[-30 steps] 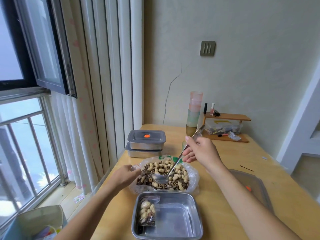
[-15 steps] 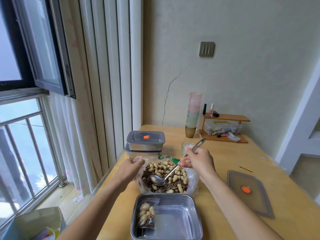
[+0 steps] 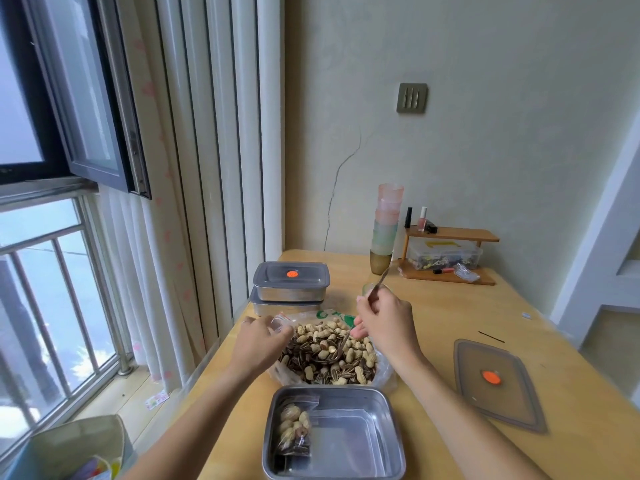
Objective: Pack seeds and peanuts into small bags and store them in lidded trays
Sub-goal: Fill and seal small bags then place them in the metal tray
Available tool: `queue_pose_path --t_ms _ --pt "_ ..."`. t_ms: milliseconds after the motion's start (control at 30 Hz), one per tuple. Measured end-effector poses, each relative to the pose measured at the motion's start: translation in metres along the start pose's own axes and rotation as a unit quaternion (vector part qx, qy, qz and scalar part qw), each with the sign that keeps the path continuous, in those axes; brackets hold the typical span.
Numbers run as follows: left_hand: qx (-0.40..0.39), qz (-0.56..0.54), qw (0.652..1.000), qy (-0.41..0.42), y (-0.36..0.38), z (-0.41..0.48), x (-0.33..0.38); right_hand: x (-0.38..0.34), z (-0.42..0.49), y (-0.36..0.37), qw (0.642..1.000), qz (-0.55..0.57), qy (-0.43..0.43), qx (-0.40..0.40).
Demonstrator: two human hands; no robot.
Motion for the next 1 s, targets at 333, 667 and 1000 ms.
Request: queue_pose_path --t_ms 333,667,1000 --pt "-0.006 -0.008 1.0 -0.017 0.002 -0.004 0.001 0.008 -0.008 0.016 0.999 -0.006 -0.037 -0.009" --pt "-0.024 0.08 0.992 0.091 0.012 0.006 0.011 0.042 0.004 -0.008 0.977 0.127 0.171 0.01" --pt "-0.125 0.134 0.973 0.144 0.014 0.01 0.027 0.01 0.015 -0.044 0.982 0.132 0.129 0.046"
Point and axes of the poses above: each hand's wrist, its own z-axis towards the middle knuckle, its own y-axis out of the palm, x = y × z, the point moved 5 cm from there along z, towards the middle knuckle, and after that the axes turned 15 degrees about y, right-handed, at the moved point
